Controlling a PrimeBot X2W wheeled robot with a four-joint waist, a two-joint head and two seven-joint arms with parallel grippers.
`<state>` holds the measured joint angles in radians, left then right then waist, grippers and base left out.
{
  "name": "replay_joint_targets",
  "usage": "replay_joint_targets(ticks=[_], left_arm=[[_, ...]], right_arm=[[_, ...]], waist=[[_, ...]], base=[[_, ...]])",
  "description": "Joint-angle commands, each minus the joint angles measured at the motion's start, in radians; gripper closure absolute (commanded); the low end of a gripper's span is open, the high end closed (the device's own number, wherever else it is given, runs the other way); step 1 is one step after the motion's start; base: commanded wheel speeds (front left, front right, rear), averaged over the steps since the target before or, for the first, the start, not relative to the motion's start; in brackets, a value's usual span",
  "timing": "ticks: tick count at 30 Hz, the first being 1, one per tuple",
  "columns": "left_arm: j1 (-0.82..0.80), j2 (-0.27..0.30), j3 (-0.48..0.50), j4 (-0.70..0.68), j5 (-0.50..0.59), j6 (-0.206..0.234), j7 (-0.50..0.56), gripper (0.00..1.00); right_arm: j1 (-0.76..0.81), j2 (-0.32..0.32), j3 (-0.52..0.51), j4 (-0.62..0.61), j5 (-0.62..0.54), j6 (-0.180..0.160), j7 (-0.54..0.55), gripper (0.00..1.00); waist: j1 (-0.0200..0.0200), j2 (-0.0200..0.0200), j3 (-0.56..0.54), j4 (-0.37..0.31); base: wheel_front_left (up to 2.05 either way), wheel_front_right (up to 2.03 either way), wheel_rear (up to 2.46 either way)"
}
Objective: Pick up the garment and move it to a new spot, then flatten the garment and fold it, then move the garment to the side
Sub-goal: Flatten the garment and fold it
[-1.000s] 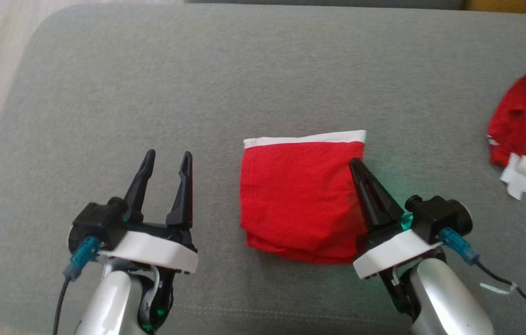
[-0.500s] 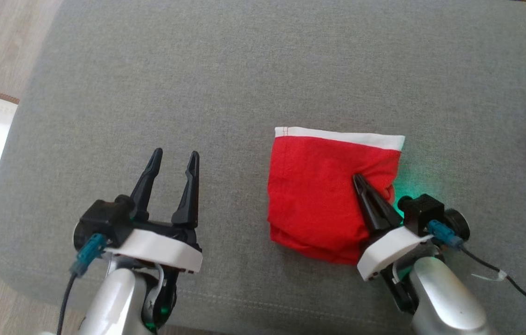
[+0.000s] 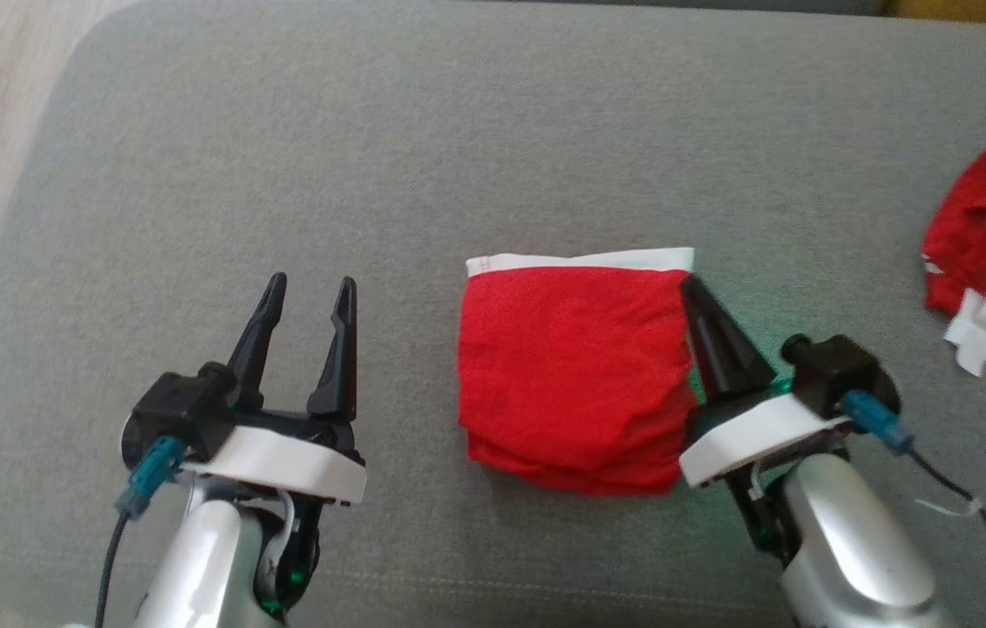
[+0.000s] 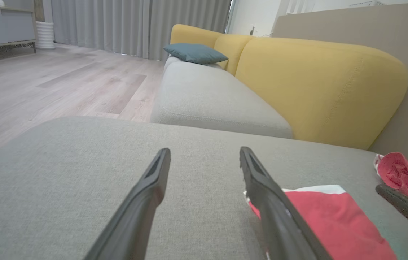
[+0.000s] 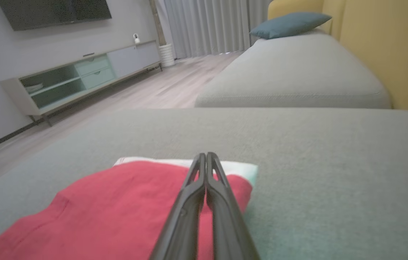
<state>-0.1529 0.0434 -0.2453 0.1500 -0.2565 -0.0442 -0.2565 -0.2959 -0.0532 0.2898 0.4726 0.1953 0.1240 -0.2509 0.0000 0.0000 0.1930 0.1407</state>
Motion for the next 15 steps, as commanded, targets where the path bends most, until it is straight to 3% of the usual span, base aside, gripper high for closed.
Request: replay_joint_targets(ticks=[1, 12, 13, 14, 15], left_arm=[[-0.035, 0.007, 0.039, -0.042, 0.002, 0.004, -0.005, 0.0], [0.005, 0.007, 0.071, -0.066, -0.011, 0.015, -0.005, 0.0], [0.008, 0.007, 0.072, -0.067, -0.012, 0.015, -0.005, 0.0], [0.011, 0.007, 0.074, -0.068, -0.012, 0.016, -0.005, 0.0], [0.014, 0.007, 0.075, -0.069, -0.013, 0.015, -0.005, 0.0]], right_arm=[[-0.001, 0.003, 0.002, -0.052, 0.004, 0.007, -0.011, 1.0], [0.092, 0.003, -0.099, -0.218, -0.043, 0.007, -0.011, 1.0], [0.1, 0.003, -0.106, -0.229, -0.048, 0.007, -0.011, 0.71], [0.108, 0.003, -0.112, -0.237, -0.051, 0.007, -0.011, 0.14], [0.117, 0.003, -0.118, -0.242, -0.052, 0.007, -0.011, 0.0]], waist=[[0.0, 0.0, -0.022, -0.023], [0.0, 0.0, -0.084, -0.11], [0.0, 0.0, -0.088, -0.117], [0.0, 0.0, -0.091, -0.123], [0.0, 0.0, -0.093, -0.13]], base=[[0.0, 0.0, 0.0], [0.0, 0.0, 0.0], [0.0, 0.0, 0.0], [0.0, 0.0, 0.0], [0.0, 0.0, 0.0]])
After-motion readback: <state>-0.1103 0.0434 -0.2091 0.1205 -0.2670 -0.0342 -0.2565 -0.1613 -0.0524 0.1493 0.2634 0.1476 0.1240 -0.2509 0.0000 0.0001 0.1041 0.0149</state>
